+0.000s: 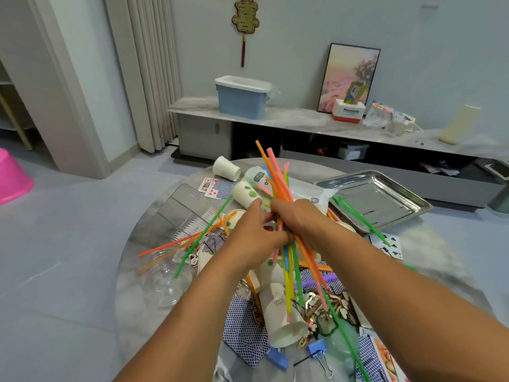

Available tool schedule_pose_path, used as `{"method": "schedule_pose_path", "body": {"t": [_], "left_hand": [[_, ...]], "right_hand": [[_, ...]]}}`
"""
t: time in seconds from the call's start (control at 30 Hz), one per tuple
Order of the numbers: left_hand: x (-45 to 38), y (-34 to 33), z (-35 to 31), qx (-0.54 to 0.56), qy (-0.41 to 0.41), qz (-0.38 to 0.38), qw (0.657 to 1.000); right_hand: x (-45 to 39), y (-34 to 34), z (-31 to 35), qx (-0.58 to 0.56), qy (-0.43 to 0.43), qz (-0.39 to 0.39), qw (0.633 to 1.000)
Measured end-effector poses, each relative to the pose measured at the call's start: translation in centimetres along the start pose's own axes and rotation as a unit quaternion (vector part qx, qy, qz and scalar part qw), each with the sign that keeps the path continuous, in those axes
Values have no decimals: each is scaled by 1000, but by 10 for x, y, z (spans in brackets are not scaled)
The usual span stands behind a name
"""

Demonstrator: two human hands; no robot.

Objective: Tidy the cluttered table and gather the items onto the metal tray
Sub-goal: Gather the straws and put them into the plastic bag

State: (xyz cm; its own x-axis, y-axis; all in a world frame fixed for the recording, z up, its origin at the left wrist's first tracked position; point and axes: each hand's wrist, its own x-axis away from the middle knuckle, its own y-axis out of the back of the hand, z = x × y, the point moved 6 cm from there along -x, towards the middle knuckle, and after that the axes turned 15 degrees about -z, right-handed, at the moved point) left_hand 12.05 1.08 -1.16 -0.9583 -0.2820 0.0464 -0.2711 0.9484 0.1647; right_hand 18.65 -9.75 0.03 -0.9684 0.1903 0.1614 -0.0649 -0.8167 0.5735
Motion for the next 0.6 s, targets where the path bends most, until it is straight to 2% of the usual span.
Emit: {"method": "schedule_pose_path", "body": {"t": [0.2, 0.37, 0.5, 0.6], "left_hand": [[15, -9, -8, 14, 17, 56, 998], [28, -21, -20, 92, 33, 85, 992], [46, -33, -44, 150, -14, 71, 986], [59, -43, -59, 142, -81, 69, 984]], "right_hand": [[15, 31, -19, -68, -7, 6, 998], [30, 58, -5, -177, 125, -17, 976], [60, 78, 4, -218, 228, -44, 948], [84, 83, -7, -241, 277, -40, 929]]}}
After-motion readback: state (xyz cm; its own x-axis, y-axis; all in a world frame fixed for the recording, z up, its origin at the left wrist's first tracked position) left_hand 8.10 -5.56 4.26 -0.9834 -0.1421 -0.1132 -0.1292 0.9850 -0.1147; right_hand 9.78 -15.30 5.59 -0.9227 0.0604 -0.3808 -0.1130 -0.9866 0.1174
